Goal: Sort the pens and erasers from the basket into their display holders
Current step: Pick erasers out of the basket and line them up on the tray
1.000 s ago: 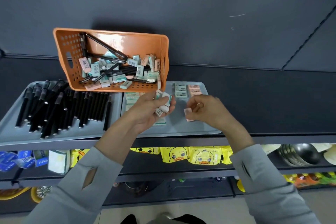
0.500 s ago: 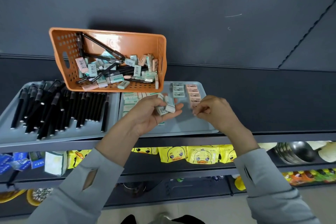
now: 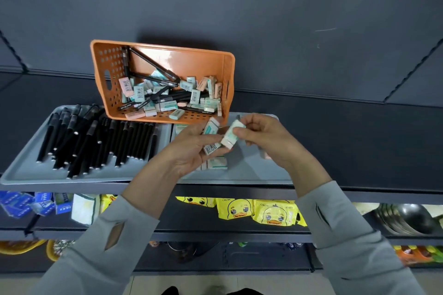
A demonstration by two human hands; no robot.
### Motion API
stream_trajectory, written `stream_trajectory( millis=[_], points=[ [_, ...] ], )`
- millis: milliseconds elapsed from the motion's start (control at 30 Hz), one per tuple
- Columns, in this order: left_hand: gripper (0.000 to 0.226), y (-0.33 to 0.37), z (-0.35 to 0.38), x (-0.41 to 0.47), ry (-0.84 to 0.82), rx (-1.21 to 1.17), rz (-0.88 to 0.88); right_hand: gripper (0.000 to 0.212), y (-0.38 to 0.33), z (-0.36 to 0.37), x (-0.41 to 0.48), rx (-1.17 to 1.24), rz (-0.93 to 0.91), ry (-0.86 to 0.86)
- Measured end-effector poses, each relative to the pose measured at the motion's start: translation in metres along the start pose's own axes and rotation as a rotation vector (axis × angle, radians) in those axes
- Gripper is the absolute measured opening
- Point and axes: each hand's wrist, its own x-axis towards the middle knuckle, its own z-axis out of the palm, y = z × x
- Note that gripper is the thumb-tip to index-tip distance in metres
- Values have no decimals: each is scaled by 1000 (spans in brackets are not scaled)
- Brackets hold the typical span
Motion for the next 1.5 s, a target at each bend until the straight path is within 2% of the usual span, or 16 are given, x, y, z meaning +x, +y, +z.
stream_trajectory(
  millis=[67, 133, 233, 333, 467, 567, 633, 733, 833, 933, 1000, 1133, 1200, 1300, 1367, 1500],
  points=[
    [23, 7, -9, -3, 107, -74, 20, 18, 0, 1, 4, 143, -4, 94],
    [18, 14, -22, -5, 244, -141, 11, 19, 3, 2, 8, 85, 21, 173],
    [26, 22, -43, -8, 372, -193, -18, 18, 8, 12, 12, 7, 80, 112],
    [32, 24, -52, -11, 386, -225, -42, 21, 11, 28, 15, -29, 97, 5],
    [27, 20, -53, -17, 406, -213, -18, 25, 18, 39, 24, -414, -57, 48],
    [25, 17, -54, -21, 398, -213, 0, 22, 21, 42, 29, -708, -268, 134],
    [22, 15, -53, -23, 400, -227, -2, 14, 23, 46, 31, -772, -393, 162],
    [20, 14, -51, -24, 384, -199, -8, 9, 28, 52, 33, -827, -473, 200],
    [19, 13, -48, -24, 334, -102, 8, 9, 20, 57, 29, -732, -456, 235],
    [15, 10, -43, -21, 329, 66, 61, 11, -1, 65, 23, -295, -215, 44],
    [15, 9, -38, -18, 322, 133, 68, 7, -6, 70, 22, -124, -159, -35],
    [22, 15, -40, -15, 402, 46, 19, 13, -1, 59, 23, -6, -60, 80],
    [18, 20, -48, -15, 435, -46, 14, 12, 4, 49, 24, -108, -34, 138],
    [45, 22, -60, -14, 389, -83, 56, 15, 8, 50, 21, -219, -4, 66],
    [54, 18, -63, -16, 315, -22, 88, 17, 9, 61, 22, -247, -41, -13],
    [55, 13, -64, -24, 242, 108, 131, 28, 10, 76, 32, -738, -275, -10]
  ],
)
